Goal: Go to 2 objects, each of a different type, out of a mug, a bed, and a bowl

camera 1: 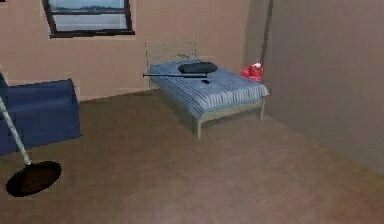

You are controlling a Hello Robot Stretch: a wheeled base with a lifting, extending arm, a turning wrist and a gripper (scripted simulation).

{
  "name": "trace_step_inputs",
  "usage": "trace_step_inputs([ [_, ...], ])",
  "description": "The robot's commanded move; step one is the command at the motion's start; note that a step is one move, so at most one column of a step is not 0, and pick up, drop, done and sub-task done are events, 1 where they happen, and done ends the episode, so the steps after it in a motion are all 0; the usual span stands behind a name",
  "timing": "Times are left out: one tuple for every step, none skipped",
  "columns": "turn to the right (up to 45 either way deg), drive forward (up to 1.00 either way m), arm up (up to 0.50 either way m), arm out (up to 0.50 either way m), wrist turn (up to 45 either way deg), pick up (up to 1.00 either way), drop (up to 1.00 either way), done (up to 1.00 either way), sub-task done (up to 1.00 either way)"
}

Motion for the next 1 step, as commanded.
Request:
trace_step_inputs([
  [0.0, 1.0, 0.0, 0.0, 0.0, 0.0, 0.0, 0.0, 0.0],
])
